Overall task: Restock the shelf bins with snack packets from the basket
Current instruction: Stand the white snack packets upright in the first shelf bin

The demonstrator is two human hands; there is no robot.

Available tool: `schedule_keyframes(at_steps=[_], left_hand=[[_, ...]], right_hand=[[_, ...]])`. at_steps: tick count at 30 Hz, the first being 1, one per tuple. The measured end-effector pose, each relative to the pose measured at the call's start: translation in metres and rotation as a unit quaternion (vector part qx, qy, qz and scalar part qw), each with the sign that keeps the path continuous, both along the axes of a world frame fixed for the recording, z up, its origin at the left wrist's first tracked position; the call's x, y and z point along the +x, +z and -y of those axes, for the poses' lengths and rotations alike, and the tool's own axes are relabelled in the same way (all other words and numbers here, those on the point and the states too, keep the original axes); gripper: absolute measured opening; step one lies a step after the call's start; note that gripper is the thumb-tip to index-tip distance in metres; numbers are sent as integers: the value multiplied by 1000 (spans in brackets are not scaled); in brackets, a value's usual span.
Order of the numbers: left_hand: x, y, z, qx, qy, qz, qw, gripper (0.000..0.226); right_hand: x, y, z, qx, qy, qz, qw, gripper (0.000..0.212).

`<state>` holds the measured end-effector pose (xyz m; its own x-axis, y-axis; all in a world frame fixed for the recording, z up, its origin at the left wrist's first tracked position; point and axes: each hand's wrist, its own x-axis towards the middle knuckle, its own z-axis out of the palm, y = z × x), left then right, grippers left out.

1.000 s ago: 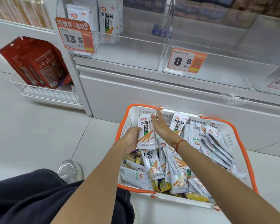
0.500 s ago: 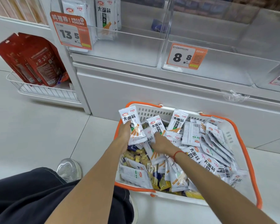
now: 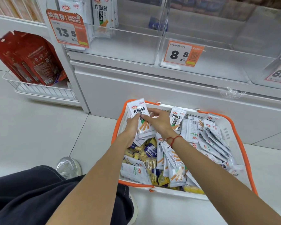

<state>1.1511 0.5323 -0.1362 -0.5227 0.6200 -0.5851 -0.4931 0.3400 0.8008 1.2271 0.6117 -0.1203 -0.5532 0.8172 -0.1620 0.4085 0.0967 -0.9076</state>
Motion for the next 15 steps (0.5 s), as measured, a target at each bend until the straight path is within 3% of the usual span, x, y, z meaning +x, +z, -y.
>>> schedule_keyframes(at_steps=[4, 6, 8, 11, 13, 15], left_hand=[[-3, -4, 6, 2, 25, -20, 999, 39], [-3, -3, 11, 2, 53, -12, 999, 35], [-5, -9, 13, 4, 63, 9, 998, 25], [-6, -16, 13, 26, 74, 55, 995, 21], [-4, -17, 11, 32, 68, 74, 994, 20], [-5, -19, 7, 22, 54, 83, 995, 18]], right_hand=[[-4, 2, -4, -61, 58, 18, 996, 29], [1, -4, -17, 11, 55, 115, 992, 34], [10, -17, -29, 120, 109, 275, 948, 35], [19, -39, -30, 177, 215, 482, 831, 47], [19, -52, -25, 210, 224, 542, 782, 61], [18, -64, -20, 239, 187, 550, 778, 71]])
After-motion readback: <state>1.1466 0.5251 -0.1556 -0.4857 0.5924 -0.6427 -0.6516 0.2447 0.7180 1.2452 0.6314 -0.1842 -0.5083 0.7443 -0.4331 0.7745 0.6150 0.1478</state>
